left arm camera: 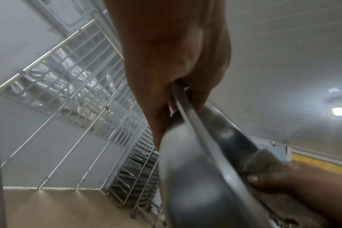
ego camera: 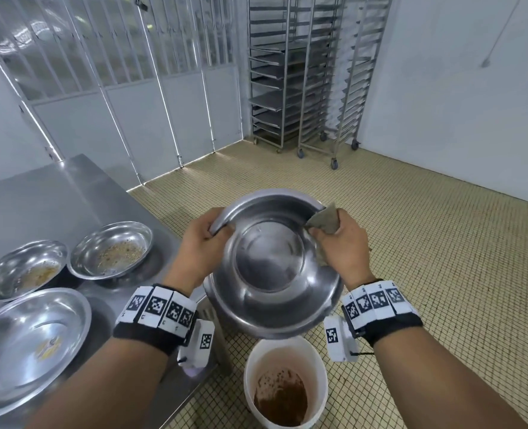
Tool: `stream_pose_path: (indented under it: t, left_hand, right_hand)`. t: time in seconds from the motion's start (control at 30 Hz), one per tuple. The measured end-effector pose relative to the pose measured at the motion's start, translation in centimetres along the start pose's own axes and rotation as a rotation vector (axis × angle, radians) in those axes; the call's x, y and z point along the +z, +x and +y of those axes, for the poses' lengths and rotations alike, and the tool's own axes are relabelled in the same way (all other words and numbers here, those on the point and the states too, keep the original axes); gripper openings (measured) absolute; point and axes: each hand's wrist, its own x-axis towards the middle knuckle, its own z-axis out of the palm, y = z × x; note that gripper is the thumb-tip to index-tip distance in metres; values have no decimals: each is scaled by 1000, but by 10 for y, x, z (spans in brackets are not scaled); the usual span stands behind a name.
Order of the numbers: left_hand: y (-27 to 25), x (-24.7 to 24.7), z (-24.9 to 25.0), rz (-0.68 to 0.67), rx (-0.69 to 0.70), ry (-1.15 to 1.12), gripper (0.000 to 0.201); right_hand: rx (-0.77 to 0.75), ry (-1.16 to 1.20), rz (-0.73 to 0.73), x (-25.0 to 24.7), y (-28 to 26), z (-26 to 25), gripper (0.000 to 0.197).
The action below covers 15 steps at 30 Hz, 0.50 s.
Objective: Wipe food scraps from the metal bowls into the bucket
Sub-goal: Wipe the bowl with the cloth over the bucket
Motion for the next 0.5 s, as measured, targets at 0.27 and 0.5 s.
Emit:
stream_pose_path:
  t: [0.27,0.5]
  left_hand:
    - [-3,3,-1,38,3,61,16]
    - [-4,7,2,160,-11,15,14]
  right_hand:
    - [79,-197,-14,5,2,0,40]
    - [117,-3,-31,-3,4,-12,21]
